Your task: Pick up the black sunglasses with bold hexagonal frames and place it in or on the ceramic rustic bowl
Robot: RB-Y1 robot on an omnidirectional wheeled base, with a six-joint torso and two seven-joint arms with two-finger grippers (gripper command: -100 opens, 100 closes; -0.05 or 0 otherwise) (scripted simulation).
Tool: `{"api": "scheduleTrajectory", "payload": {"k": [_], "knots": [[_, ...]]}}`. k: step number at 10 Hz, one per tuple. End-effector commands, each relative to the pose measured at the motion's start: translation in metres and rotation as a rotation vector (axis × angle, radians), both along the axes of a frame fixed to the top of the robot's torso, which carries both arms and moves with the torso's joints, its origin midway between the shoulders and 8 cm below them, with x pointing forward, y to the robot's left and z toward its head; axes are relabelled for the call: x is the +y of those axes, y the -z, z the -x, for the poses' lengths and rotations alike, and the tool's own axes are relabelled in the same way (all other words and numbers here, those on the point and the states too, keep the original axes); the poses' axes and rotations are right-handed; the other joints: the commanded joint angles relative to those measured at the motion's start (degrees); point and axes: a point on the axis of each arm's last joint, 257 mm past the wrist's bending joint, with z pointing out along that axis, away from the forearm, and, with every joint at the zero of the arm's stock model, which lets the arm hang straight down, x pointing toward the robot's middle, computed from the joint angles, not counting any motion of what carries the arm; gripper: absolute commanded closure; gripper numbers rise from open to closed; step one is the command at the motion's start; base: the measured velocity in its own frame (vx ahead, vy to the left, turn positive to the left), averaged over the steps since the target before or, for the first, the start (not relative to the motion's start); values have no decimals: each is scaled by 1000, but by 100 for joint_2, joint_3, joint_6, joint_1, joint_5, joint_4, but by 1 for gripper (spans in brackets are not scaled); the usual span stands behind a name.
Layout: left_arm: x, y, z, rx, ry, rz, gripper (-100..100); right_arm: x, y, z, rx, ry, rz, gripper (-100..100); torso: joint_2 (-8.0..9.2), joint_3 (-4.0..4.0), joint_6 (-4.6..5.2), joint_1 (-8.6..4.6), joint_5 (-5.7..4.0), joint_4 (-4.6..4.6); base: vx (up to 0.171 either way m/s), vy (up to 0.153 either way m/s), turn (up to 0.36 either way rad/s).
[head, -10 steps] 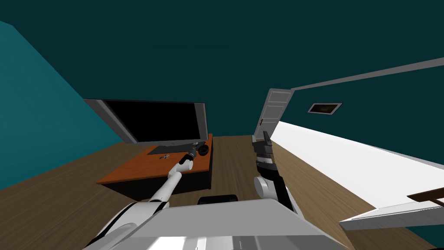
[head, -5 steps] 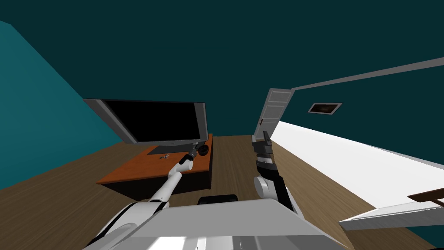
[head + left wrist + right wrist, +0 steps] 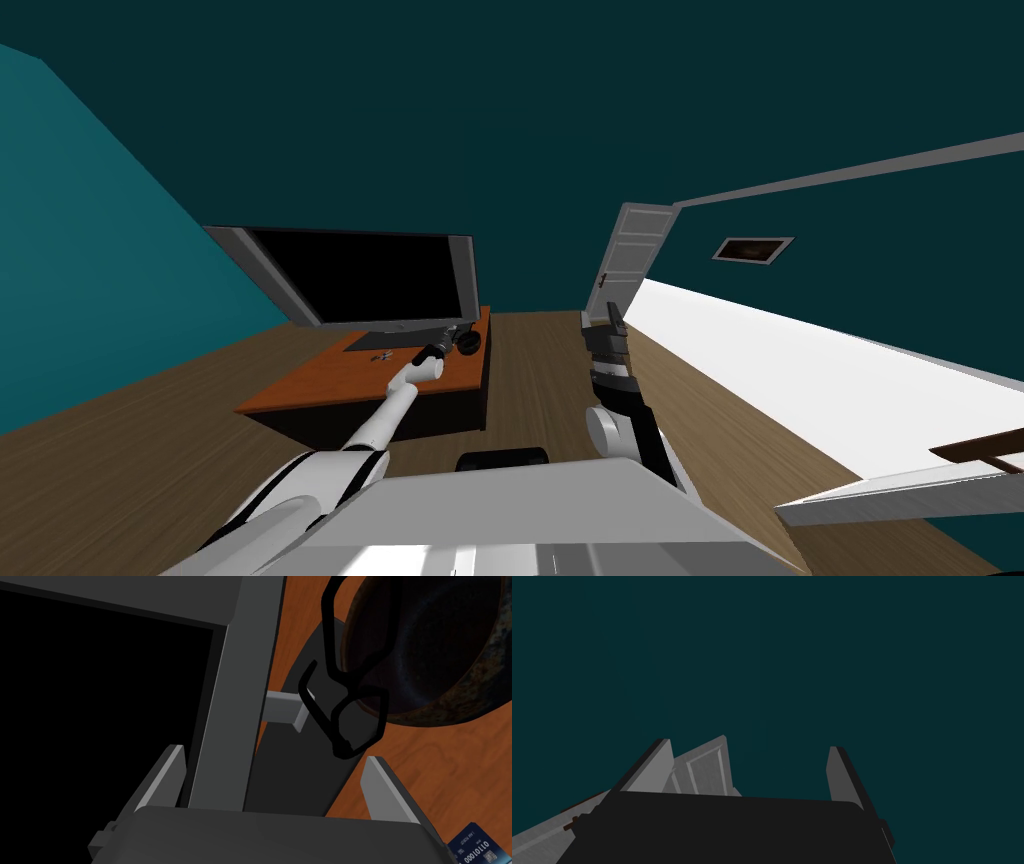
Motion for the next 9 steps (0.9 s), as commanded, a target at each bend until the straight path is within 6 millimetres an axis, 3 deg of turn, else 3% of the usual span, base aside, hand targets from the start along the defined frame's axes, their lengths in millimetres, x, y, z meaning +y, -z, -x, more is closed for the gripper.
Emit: {"api": "scheduleTrajectory", "payload": {"k": [1,3,4,5,9], "knots": [[2,-9,-6,1,2,-1,-100,0,0,0,0,0,0,0,0,0,0,0,0,0,-49,-25,17],[6,-29,-18,-2,6,-4,-100,0,0,0,0,0,0,0,1,0,0,2,1,0,-60,-29,21],[5,-24,-15,-4,5,-4,-100,0,0,0,0,0,0,0,5,3,0,0,0,1,-32,-16,6],[5,-24,-16,-1,5,-3,0,0,0,0,0,0,0,0,-3,-2,0,5,2,-1,-5,-3,-1],[5,-24,-16,-1,5,-3,0,0,0,0,0,0,0,0,-19,-11,0,12,3,-5,0,0,0]]}}
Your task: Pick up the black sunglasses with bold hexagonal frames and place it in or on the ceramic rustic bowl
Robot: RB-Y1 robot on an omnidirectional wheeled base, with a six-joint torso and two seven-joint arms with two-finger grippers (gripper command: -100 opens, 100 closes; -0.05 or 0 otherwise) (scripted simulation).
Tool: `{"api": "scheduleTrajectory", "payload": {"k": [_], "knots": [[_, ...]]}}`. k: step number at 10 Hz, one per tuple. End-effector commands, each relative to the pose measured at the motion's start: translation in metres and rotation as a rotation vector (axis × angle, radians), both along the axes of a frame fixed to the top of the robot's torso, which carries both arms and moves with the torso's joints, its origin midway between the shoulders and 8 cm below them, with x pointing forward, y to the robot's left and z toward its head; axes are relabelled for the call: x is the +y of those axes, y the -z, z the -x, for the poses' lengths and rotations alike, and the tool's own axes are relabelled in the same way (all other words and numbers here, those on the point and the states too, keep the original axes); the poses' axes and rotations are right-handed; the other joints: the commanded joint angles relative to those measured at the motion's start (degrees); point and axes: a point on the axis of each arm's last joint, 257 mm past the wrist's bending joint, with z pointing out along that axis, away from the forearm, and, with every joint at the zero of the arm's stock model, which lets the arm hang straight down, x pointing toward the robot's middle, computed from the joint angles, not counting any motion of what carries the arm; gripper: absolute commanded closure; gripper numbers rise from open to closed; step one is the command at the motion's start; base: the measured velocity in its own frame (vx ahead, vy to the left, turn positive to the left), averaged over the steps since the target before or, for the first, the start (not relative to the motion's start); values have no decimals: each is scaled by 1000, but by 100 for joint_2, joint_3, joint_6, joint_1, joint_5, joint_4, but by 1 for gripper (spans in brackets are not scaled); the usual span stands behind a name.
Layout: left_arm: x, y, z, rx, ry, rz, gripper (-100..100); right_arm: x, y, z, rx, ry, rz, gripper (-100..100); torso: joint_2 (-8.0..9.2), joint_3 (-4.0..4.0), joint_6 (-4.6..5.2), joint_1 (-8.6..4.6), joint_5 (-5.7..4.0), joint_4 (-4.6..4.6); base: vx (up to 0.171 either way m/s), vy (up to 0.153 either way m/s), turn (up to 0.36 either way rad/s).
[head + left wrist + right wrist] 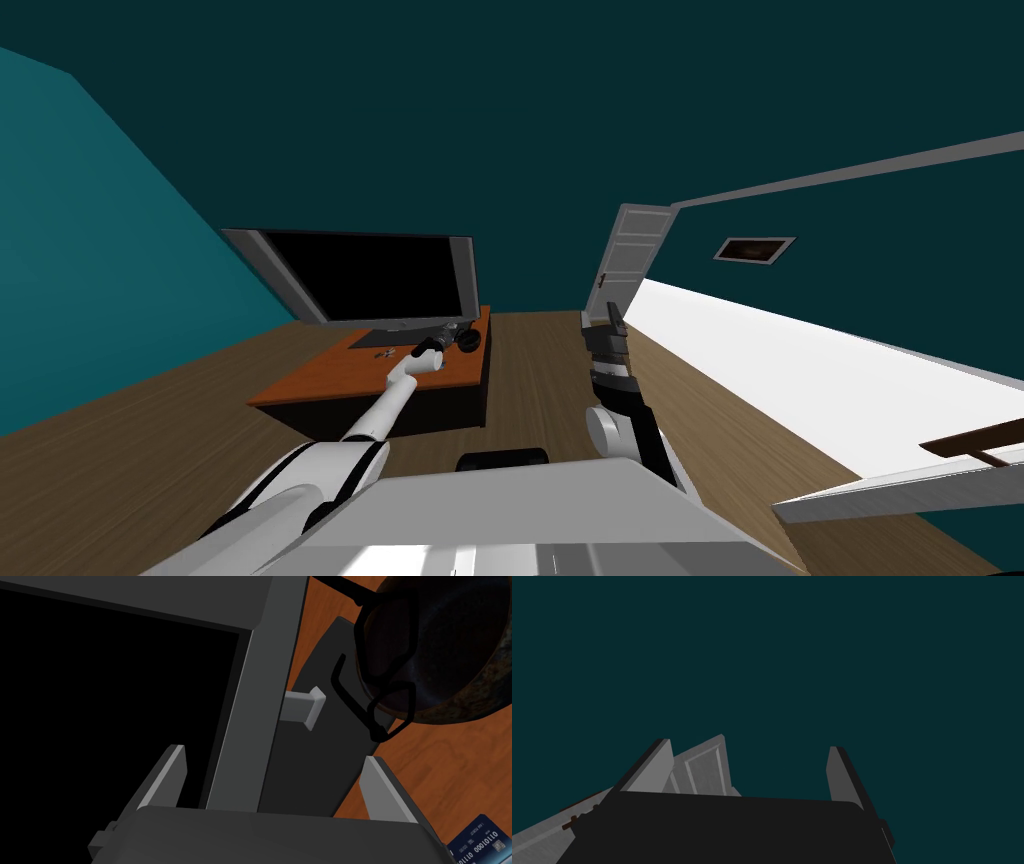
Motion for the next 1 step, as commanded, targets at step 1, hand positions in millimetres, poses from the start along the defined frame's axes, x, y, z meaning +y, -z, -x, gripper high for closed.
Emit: {"api": "scheduleTrajectory", "payload": {"k": [1], "knots": [[0,0,0,0,0,0,0,0,0,0,0,0,0,0,0,0,0,0,0,0,0,0,0]]}}
